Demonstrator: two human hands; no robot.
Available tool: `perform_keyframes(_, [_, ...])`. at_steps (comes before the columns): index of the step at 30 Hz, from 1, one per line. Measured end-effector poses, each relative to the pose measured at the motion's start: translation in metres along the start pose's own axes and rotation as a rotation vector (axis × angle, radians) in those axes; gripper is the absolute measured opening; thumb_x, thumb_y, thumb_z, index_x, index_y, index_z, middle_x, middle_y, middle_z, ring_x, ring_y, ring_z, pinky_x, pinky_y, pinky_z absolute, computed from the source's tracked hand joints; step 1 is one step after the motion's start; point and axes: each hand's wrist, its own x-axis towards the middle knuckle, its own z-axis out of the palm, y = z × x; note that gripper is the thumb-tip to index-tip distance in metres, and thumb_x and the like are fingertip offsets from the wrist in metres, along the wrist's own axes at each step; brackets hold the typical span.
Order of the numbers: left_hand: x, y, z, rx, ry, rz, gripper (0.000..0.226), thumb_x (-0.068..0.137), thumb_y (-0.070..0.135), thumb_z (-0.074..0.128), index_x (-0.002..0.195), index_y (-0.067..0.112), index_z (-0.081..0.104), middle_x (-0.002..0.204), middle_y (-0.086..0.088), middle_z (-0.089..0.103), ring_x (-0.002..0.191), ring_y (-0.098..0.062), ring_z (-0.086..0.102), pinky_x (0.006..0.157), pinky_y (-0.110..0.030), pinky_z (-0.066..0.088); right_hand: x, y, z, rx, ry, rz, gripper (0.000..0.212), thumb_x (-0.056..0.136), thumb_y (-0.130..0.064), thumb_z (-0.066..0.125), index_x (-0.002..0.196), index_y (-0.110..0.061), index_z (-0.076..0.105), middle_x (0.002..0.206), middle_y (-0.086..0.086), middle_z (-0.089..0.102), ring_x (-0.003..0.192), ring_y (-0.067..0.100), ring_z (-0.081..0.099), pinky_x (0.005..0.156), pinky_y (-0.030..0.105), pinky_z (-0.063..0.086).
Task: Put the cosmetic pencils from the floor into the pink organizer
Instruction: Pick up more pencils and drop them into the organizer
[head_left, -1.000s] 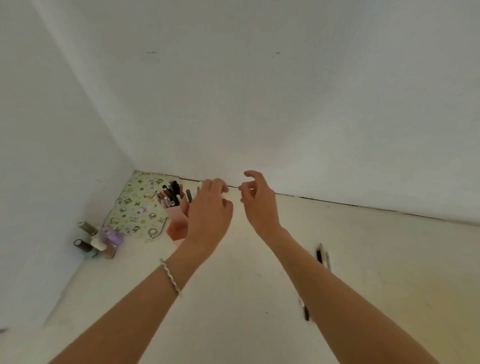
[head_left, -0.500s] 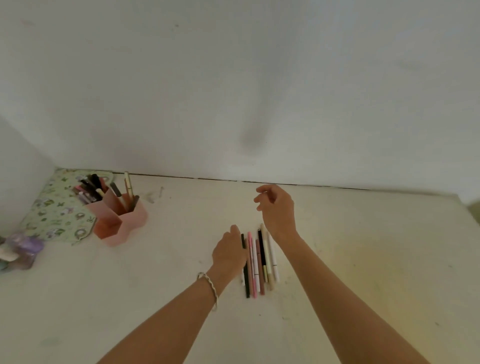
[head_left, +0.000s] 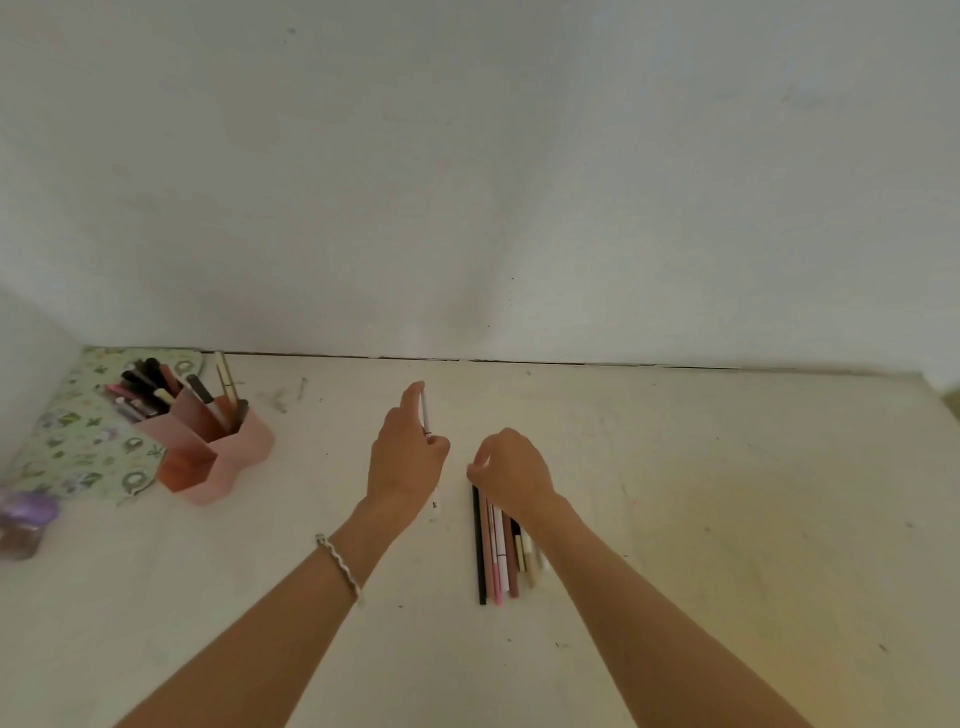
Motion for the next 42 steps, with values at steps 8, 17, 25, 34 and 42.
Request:
perform_keyframes(8, [0.000, -0.013, -0.013, -0.005, 0.026, 0.008, 0.063, 0.090, 0.009, 0.059, 0.143, 0.032, 0.033, 0.094, 0.001, 0.057, 0.076, -0.015, 0.063, 0.070, -0.036, 0.060, 0.007, 0.001, 0.027, -0.182, 0.063, -0.052, 0.020, 0.088, -0.018, 0.057, 0.071, -0.011, 0.047, 0.085, 0.001, 0.040, 0.080, 0.019, 0.047, 0.066, 0.028, 0.042])
perform_keyframes(17, [0.000, -0.013, -0.023, -0.025, 0.102, 0.091, 0.043, 0.102, 0.019, 0.046, 0.141, 0.033, 0.035, 0.086, 0.004, 0.057, 0.065, -0.011, 0.060, 0.049, -0.018, 0.050, 0.011, -0.014, 0.019, 0.032, 0.014, 0.045, 0.029, 0.082, -0.018, 0.059, 0.063, 0.003, 0.054, 0.064, 0.012, 0.050, 0.059, 0.018, 0.047, 0.058, 0.030, 0.045])
perform_keyframes(25, [0.015, -0.033, -0.144, -0.039, 0.445, 0.313, 0.047, 0.103, 0.025, 0.043, 0.146, 0.036, 0.025, 0.097, 0.003, 0.061, 0.079, -0.009, 0.064, 0.073, -0.022, 0.051, 0.025, -0.104, -0.029, 0.606, 0.262, -0.162, 0.004, 0.090, -0.016, 0.056, 0.089, -0.015, 0.059, 0.075, -0.003, 0.064, 0.064, 0.012, 0.056, 0.062, 0.027, 0.046])
perform_keyframes(34, [0.035, -0.073, -0.200, 0.397, 0.508, 0.273, 0.024, 0.098, 0.019, 0.055, 0.120, 0.018, 0.048, 0.078, -0.002, 0.065, 0.069, -0.021, 0.061, 0.065, -0.035, 0.049, 0.011, -0.172, -0.018, 0.794, 0.495, -0.400, 0.012, 0.094, -0.013, 0.056, 0.096, -0.024, 0.059, 0.081, -0.010, 0.067, 0.070, 0.004, 0.059, 0.064, 0.009, 0.044])
perform_keyframes(42, [0.033, -0.088, -0.221, 0.509, 0.635, 0.328, 0.022, 0.092, 0.012, 0.058, 0.113, 0.012, 0.066, 0.121, -0.008, 0.064, 0.122, -0.030, 0.053, 0.100, -0.044, 0.040, 0.006, -0.218, -0.016, 0.918, 0.574, -0.472, 0.010, 0.095, -0.016, 0.054, 0.098, -0.025, 0.057, 0.086, -0.005, 0.069, 0.074, 0.010, 0.061, 0.068, 0.019, 0.050])
